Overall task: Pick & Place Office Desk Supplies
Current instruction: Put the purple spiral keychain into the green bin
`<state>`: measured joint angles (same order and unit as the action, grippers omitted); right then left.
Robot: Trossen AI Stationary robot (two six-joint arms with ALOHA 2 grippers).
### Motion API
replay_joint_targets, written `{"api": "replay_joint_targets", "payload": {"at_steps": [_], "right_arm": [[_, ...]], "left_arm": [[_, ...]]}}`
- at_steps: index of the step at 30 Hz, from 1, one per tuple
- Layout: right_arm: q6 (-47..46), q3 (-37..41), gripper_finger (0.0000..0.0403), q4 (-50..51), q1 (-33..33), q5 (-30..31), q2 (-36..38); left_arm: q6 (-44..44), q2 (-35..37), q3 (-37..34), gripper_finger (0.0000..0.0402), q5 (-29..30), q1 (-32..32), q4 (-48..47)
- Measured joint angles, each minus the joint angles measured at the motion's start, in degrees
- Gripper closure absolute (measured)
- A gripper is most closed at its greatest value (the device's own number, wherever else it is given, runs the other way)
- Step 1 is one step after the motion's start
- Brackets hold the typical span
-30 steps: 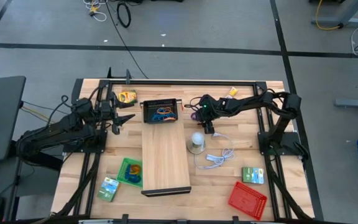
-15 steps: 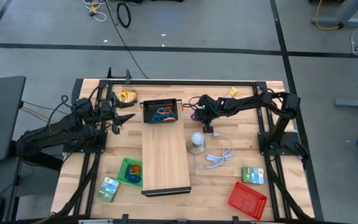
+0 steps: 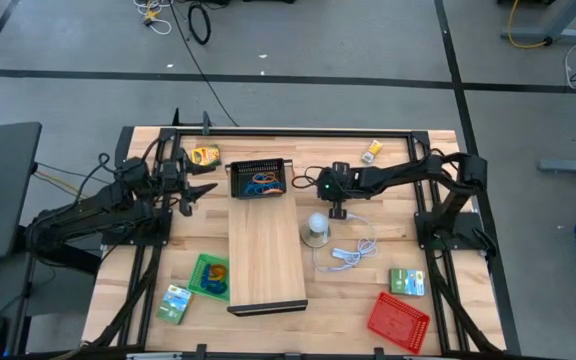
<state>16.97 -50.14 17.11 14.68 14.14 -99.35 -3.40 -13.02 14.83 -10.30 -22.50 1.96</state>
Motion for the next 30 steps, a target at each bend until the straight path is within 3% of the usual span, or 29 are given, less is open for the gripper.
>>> {"api": "replay_joint_targets", "payload": {"at_steps": [15,20,25,30], "right_arm": [[-4.8,-0.2,0.0403,0.8,-4.2,9.6,14.9],[-5.6,-0.2,0.0403,-0.1,-7.0,9.9,20.9],[-4.3,-0.2,0.0403,-5.0,-10.7,7.6,26.1],[-4.1,-0.3,0.0403,-12.4,-13.5,-0.6,28.9]], "left_arm": [[0.0,0.0,0.0,0.0179,-3.0,0.0,-0.1],[0.0,0.0,0.0,0.0179,-5.9,0.0,0.0],[1.3,-0.1,0.0,0.0179,-9.6,0.0,2.8],[3.9,-0.2,0.0,0.0179,-14.3,0.0,7.2]]}}
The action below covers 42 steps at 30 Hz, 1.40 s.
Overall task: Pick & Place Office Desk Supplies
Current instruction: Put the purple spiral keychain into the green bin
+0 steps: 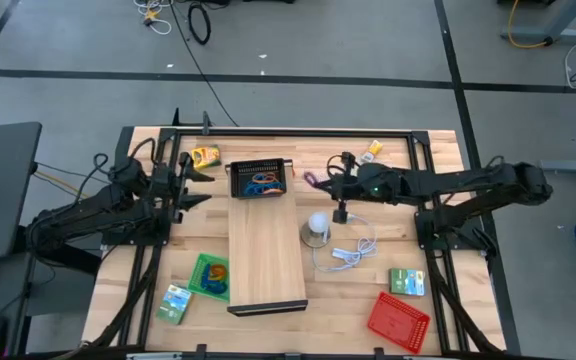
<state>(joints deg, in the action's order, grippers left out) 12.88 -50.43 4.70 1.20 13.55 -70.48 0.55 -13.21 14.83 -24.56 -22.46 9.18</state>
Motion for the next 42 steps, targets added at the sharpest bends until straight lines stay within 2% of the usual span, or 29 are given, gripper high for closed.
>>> {"api": "replay_joint_targets", "payload": {"at_steps": [4,8,13,16,19,21,32,42], "right_arm": [[-0.3,0.0,0.0403,-6.0,-1.7,-6.3,0.2],[-1.5,0.0,0.0403,-12.9,-2.8,-12.6,-0.4],[-3.4,0.0,0.0403,-20.3,-4.2,-20.1,-1.7],[-4.3,0.0,0.0403,-23.9,-5.1,-23.0,-3.1],[-5.0,0.0,0.0403,-27.0,-6.2,-24.3,-4.9],[-5.2,0.0,0.0403,-28.6,-6.8,-24.5,-6.0],[-5.1,0.0,0.0403,-33.6,-8.2,-24.5,-9.5],[-5.0,0.0,0.0403,-34.1,-8.2,-26.7,-9.4]], "left_arm": [[2.0,-1.3,0.0,0.0179,-3.4,0.5,3.1],[2.5,-4.4,0.0,0.0179,-4.1,3.6,6.8],[1.3,-11.6,0.0,0.0179,-3.7,10.2,14.8],[-0.1,-17.3,0.1,0.0179,-1.3,13.9,20.2],[-2.5,-23.1,1.2,0.0177,3.0,16.9,23.7],[-4.1,-26.9,2.7,0.0172,3.8,18.4,25.4],[-10.3,-46.5,15.1,0.0109,3.6,23.0,26.5],[-12.2,-60.0,24.8,0.0103,3.5,23.2,26.7]]}}
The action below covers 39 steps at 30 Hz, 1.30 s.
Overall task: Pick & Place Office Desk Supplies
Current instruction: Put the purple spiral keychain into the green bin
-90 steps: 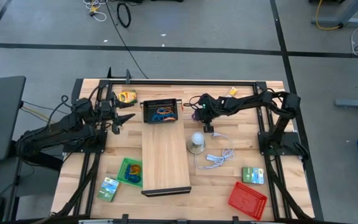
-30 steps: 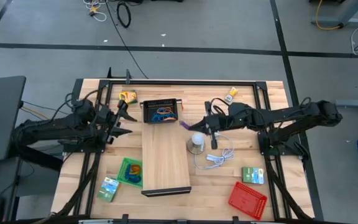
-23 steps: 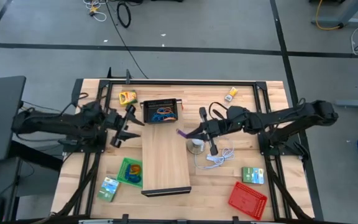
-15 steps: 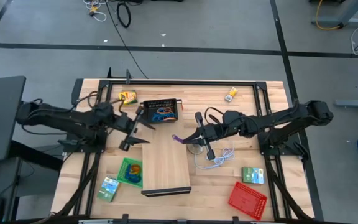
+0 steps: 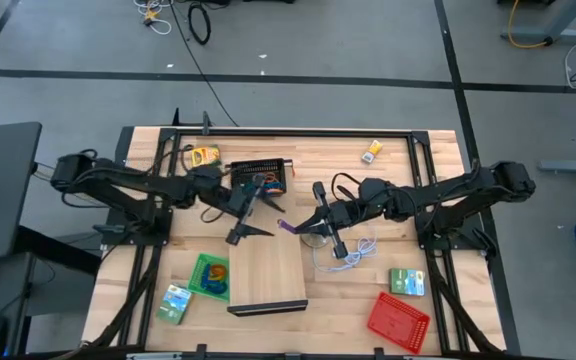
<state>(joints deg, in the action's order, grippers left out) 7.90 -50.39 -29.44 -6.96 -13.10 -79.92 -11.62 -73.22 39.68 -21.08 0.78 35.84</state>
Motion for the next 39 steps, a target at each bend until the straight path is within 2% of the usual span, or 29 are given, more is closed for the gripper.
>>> {"api": "replay_joint_targets", "payload": {"at_steps": [10,14,20,28,33,39], "right_arm": [[-0.1,0.0,0.0403,0.8,0.0,-0.4,0.0],[-0.1,0.0,0.0403,1.4,0.0,-0.4,0.0],[0.0,0.0,0.0403,1.4,0.0,-0.4,0.0],[0.0,0.0,0.0403,1.8,0.0,-0.4,0.0],[0.0,0.0,0.0392,2.0,0.0,-0.4,0.0],[0.5,0.0,0.0332,2.0,0.0,1.0,0.0]], "left_arm": [[-0.6,-4.7,5.3,0.0104,-1.6,0.0,0.0],[-0.6,-4.7,5.4,0.0124,-1.6,0.0,0.0],[-0.7,-4.7,5.4,0.0206,-1.5,0.0,0.0],[-4.4,-4.7,5.4,0.0374,-1.4,0.8,0.0],[-4.5,-4.7,5.4,0.0383,-2.1,0.8,0.0],[-4.0,-4.7,5.4,0.0388,-5.2,0.8,-0.1]]}}
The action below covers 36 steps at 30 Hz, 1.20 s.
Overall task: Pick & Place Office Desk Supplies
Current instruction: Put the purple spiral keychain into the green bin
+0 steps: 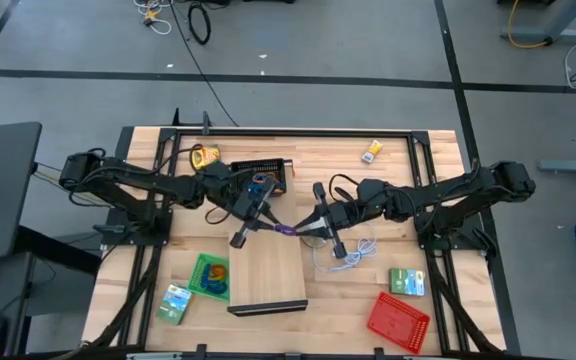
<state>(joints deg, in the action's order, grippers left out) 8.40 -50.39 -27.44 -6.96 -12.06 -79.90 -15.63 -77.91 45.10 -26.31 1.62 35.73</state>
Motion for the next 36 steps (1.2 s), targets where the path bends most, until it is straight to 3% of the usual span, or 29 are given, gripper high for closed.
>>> {"api": "replay_joint_targets", "payload": {"at_steps": [8,13,18,29,36], "right_arm": [[0.4,0.0,0.0214,0.2,0.0,1.9,0.0],[0.7,0.0,0.0175,0.4,-0.1,1.9,0.0],[1.6,0.0,0.0173,1.7,-1.0,3.2,0.0],[2.4,0.0,0.0198,8.1,-3.3,4.8,0.1],[2.2,0.0,0.0199,8.1,-4.2,4.7,0.1]], "left_arm": [[-0.4,0.5,0.0,0.0389,-0.8,1.0,-3.4],[-1.5,2.5,-0.1,0.0389,-0.6,1.5,-9.3],[-3.0,6.3,0.0,0.0389,1.3,3.5,-16.7],[-4.7,17.1,-0.1,0.0389,17.5,12.2,-37.0],[-0.3,26.4,-6.8,0.0389,28.5,17.7,-37.1]]}}
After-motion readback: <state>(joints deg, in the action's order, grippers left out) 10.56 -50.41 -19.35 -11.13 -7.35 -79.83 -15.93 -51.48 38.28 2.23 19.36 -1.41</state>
